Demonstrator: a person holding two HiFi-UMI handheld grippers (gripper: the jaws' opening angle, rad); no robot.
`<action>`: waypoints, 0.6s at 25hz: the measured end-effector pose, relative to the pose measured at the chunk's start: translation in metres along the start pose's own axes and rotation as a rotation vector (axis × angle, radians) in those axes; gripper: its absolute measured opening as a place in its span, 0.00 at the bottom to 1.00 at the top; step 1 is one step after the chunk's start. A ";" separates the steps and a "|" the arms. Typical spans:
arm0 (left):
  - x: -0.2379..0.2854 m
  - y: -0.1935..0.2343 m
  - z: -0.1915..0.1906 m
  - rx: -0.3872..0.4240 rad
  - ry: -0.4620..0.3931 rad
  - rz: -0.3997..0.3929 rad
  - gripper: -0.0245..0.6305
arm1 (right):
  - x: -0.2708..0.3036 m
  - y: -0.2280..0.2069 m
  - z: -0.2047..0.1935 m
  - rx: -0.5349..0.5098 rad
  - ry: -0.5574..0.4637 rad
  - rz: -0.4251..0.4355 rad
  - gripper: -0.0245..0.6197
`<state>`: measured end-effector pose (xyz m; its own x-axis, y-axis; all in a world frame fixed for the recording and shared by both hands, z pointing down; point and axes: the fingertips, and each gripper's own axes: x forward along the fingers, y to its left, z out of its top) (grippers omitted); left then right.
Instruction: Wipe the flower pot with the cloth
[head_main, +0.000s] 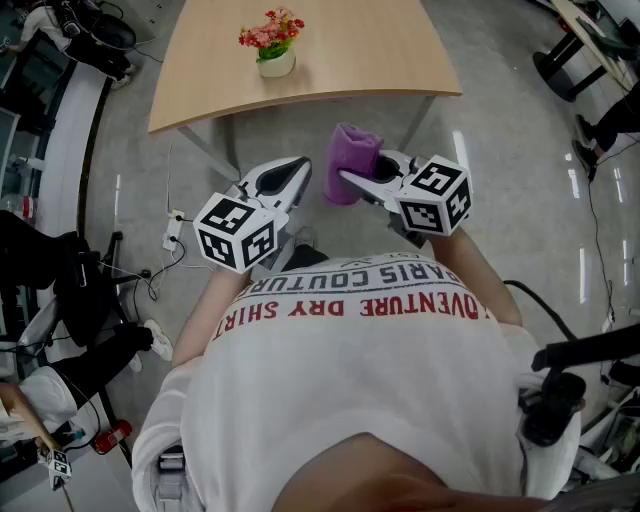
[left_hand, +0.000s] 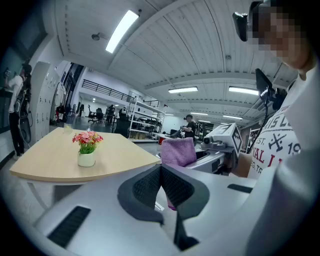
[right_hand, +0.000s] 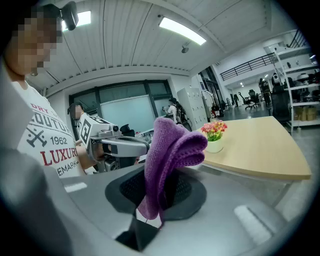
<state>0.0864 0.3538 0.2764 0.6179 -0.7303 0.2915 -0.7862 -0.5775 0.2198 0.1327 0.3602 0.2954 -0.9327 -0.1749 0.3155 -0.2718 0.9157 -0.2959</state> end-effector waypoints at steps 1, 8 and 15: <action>0.001 0.000 -0.001 0.002 0.003 0.000 0.04 | 0.000 -0.001 -0.001 -0.002 0.001 -0.003 0.14; 0.002 0.000 -0.001 0.021 0.003 0.004 0.04 | -0.001 -0.003 -0.002 -0.005 -0.005 -0.007 0.14; 0.005 0.013 -0.004 0.007 -0.001 0.037 0.04 | 0.004 -0.017 0.001 0.028 -0.025 0.006 0.14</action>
<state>0.0791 0.3439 0.2844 0.5882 -0.7515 0.2988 -0.8086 -0.5525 0.2021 0.1335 0.3440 0.3011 -0.9399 -0.1786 0.2911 -0.2723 0.9063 -0.3231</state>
